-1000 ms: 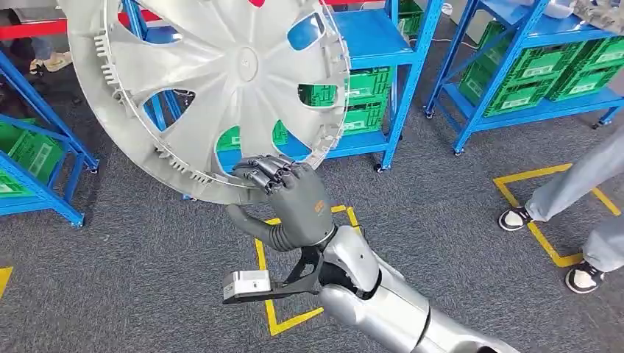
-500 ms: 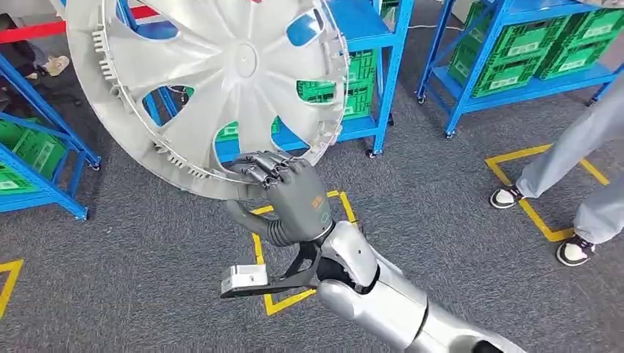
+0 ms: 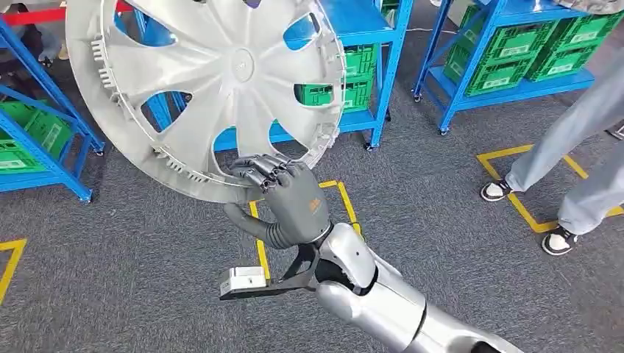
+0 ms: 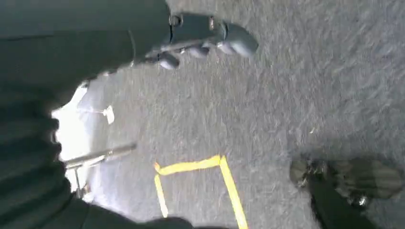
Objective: Take the parts from the cabinet and place them on the table.
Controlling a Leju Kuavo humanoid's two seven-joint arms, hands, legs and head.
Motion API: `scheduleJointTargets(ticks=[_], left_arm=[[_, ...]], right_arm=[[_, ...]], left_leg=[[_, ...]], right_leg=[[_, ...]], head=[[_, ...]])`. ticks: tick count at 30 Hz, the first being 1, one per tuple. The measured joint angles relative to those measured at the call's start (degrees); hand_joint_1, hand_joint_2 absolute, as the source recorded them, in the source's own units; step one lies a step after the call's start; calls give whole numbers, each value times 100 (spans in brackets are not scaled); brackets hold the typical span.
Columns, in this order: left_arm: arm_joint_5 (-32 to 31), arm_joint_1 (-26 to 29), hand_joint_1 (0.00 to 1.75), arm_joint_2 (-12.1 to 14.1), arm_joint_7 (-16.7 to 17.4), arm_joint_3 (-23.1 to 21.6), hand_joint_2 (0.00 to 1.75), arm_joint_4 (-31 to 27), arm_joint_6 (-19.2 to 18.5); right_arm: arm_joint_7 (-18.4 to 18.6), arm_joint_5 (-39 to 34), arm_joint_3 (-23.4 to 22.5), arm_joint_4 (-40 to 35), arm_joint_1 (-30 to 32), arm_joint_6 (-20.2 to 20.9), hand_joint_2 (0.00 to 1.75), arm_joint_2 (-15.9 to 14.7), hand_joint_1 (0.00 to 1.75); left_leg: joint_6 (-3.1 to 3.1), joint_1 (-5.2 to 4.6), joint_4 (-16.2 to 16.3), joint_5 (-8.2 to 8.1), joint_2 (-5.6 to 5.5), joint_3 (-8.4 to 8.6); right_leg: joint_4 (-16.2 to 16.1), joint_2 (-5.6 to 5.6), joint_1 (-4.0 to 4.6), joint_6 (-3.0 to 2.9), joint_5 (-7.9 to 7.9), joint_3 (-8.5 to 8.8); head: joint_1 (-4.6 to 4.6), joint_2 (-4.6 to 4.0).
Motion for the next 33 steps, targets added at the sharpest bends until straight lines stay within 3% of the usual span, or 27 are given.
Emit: scheduleJointTargets(ticks=[1,2,3,4,5,6,7,8,9,11,12,13,15,16,17,18,20,21,22,23,26,27,28,29,31,32,33], left_arm=[[0,1,0,-4,2,0,175,0,0],[0,1,0,-4,2,0,175,0,0],[0,6,0,-7,2,0,175,2,-2],[0,7,0,-13,4,0,175,2,-2],[0,5,0,-26,6,0,175,2,-2],[0,-3,0,-26,7,0,175,2,-2],[0,-4,0,-13,9,0,175,-7,-2],[-2,-2,0,-22,9,0,175,-4,-2],[-2,-3,0,-22,9,0,175,-2,0],[-2,25,0,-16,17,2,175,0,-2],[-2,19,0,-2,26,11,175,0,-2],[-2,17,0,-2,28,15,175,0,-4],[-2,19,0,-7,19,22,175,4,-64],[0,17,0,-7,-9,28,175,7,-90],[2,12,0,-7,-13,35,175,7,-103],[2,12,0,-4,-37,42,175,9,-114],[4,6,0,2,-61,46,175,7,-136],[-2,-9,0,4,-63,46,175,7,-136],[-4,-36,0,4,-66,46,175,0,-136],[-15,-67,0,4,-76,46,175,0,-135],[-31,-92,0,0,-87,46,175,2,-135],[-33,-75,0,-11,-87,48,175,4,-136],[-37,-54,0,-7,-79,48,175,2,-136],[-44,-42,0,0,-83,48,175,0,-136],[-63,-39,0,-2,-96,48,175,0,-136],[-66,-29,0,-2,-98,48,175,0,-135],[-72,-20,0,-2,-101,48,175,0,-136]], right_arm=[[15,15,0,0,16,0,175,0,175],[31,33,0,0,27,0,175,-2,175],[53,55,0,0,36,2,175,-2,175],[72,70,0,0,42,2,175,-2,175],[81,94,0,0,42,7,175,0,175],[85,112,0,0,40,9,175,0,175],[85,116,0,-7,34,11,175,4,175],[76,122,0,-13,40,20,175,18,175],[87,125,-2,-11,38,26,175,17,175],[81,129,-2,-11,37,30,175,17,175],[74,127,-2,-4,18,35,175,20,175],[76,125,-2,-4,11,44,175,28,175],[92,98,-2,-4,16,46,175,33,175],[87,96,-2,-4,21,50,175,31,175],[83,96,-2,-2,31,55,175,31,175],[74,96,-2,-2,40,59,175,31,175],[72,112,-2,-2,50,74,175,31,175],[70,122,-2,-2,57,83,175,31,175],[68,151,-2,-4,73,90,175,31,175],[68,220,-13,-4,85,92,175,15,175],[59,402,-15,-7,123,107,175,2,175],[78,450,-15,-7,124,114,175,-4,175],[92,477,-15,-11,125,120,175,-9,175],[96,494,-22,-15,126,122,175,-18,175],[96,527,-24,-15,150,138,175,-46,175],[109,542,-24,-15,175,151,175,-55,175],[111,544,-24,-15,196,157,175,-61,175]], left_leg=[[-5,2,18,77,3,-115],[-21,9,50,150,10,-235],[-43,23,91,214,18,-366],[-67,40,138,270,23,-483],[-98,59,190,323,25,-604],[-135,72,248,369,22,-694],[-180,56,297,407,8,-771],[-223,59,303,465,12,-781],[-263,58,277,534,11,-783],[-353,82,176,697,3,-807],[-373,106,223,566,-2,-856],[-391,103,411,227,-10,-950],[-428,103,1189,-466,-17,-1133],[-432,100,1613,-625,-19,-1200],[-427,97,1924,-564,-20,-1224],[-412,94,2066,-331,-22,-1173],[-361,81,1681,91,-5,-738],[-322,59,1180,54,98,-329],[-284,10,605,-219,290,121],[-241,-28,100,-429,313,419],[-134,-37,57,-402,138,307],[-79,8,33,-339,113,313],[-44,5,38,-305,70,295],[-11,5,53,-262,39,239],[-6,0,94,-194,-74,112],[-16,0,125,-172,-138,52],[-23,1,150,-158,-190,11]], right_leg=[[423,-1,-17,27,-151,-60],[675,-1,-32,49,-81,-45],[689,-1,-44,65,133,71],[495,-2,-56,77,359,285],[105,-2,-71,91,489,625],[-384,-2,-87,105,424,1027],[-963,5,-57,101,102,1392],[-1100,26,-25,-23,19,1456],[-1106,21,-22,-51,57,1390],[-1108,14,-1,-172,189,1268],[-1119,-16,-28,-238,278,1234],[-1128,-6,-32,-276,323,1146],[-1127,-6,-21,-307,464,983],[-1124,-7,-8,-310,536,894],[-1122,-10,3,-310,604,810],[-1120,-27,11,-308,670,719],[-1116,-94,30,-302,798,559],[-1113,-99,34,-282,845,514],[-1099,-123,53,-255,870,514],[-1081,-182,58,-220,894,504],[-1093,-365,40,-127,974,511],[-1042,-316,21,-82,933,490],[-882,-165,17,-42,758,427],[-525,-81,6,-20,486,282],[455,-39,2,9,-2,-90],[744,-35,4,11,-90,-175],[729,-31,2,8,-48,-128]], head=[[0,0],[2,0],[0,0],[2,0],[0,0],[4,0],[15,0],[11,0],[30,0],[35,0],[31,0],[11,0],[-4,0],[-7,0],[-9,0],[-4,0],[-9,0],[-9,0],[-11,0],[-17,0],[-20,0],[-28,0],[-15,0],[-13,0],[-15,0],[-15,0],[-13,0]])
